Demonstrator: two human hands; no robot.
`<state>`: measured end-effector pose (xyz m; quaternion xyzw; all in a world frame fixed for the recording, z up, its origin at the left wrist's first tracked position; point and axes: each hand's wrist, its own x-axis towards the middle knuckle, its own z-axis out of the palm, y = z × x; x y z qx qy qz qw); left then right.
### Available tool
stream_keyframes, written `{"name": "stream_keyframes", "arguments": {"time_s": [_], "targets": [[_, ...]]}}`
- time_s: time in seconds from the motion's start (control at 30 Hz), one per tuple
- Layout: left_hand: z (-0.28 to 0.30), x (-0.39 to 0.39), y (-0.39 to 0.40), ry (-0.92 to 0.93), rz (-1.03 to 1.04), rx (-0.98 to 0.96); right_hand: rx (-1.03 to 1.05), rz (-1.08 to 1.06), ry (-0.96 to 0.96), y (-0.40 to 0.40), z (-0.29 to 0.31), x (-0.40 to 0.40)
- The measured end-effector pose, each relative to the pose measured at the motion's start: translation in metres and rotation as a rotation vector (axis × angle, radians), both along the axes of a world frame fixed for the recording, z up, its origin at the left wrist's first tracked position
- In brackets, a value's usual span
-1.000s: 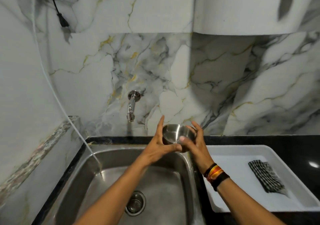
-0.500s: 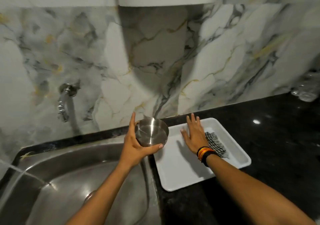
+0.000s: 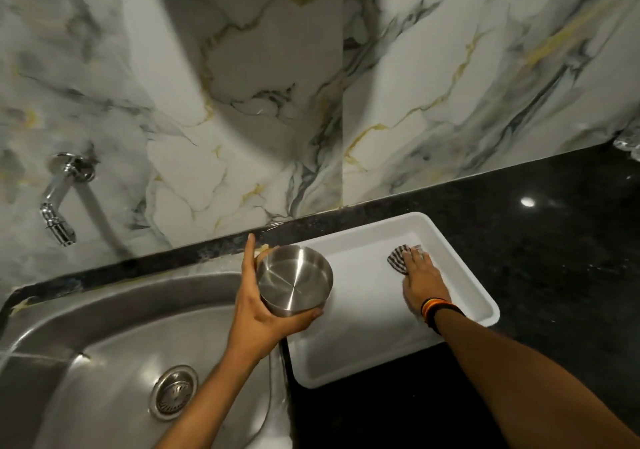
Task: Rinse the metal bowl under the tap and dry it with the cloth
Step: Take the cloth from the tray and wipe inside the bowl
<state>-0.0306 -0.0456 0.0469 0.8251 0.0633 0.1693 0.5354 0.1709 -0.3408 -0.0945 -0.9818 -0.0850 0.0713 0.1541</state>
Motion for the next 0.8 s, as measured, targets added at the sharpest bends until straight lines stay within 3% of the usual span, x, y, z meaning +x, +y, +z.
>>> {"name": "stream_keyframes", "arguments": {"time_s": [0.07, 0.23, 0.3, 0.4, 0.5, 0.6, 0.7, 0.8], "targets": [[0.002, -0.006, 0.005, 0.002, 0.014, 0.011, 0.179, -0.053, -0.024, 0.006, 0.008, -0.002], [0.003, -0.002, 0.002, 0.017, -0.059, 0.054, 0.701, -0.451, -0.07, 0.013, 0.058, -0.019], [0.007, -0.016, 0.015, -0.004, -0.055, 0.056, 0.906, -0.408, -0.083, 0.05, 0.103, -0.039], [0.014, -0.031, 0.036, -0.039, -0.053, 0.098, 1.053, -0.136, -0.081, 0.098, 0.17, -0.081], [0.023, -0.048, 0.053, -0.067, -0.04, 0.13, 0.899, 0.215, -0.079, 0.143, 0.222, -0.144], [0.03, -0.06, 0.067, -0.092, -0.045, 0.152, 0.37, 0.5, -0.252, 0.186, 0.237, -0.195], [0.032, -0.072, 0.081, -0.103, -0.06, 0.208, -0.016, 0.559, -0.405, 0.221, 0.237, -0.227], [0.028, -0.09, 0.094, -0.107, -0.07, 0.238, -0.079, 0.522, -0.371, 0.24, 0.241, -0.247]]}}
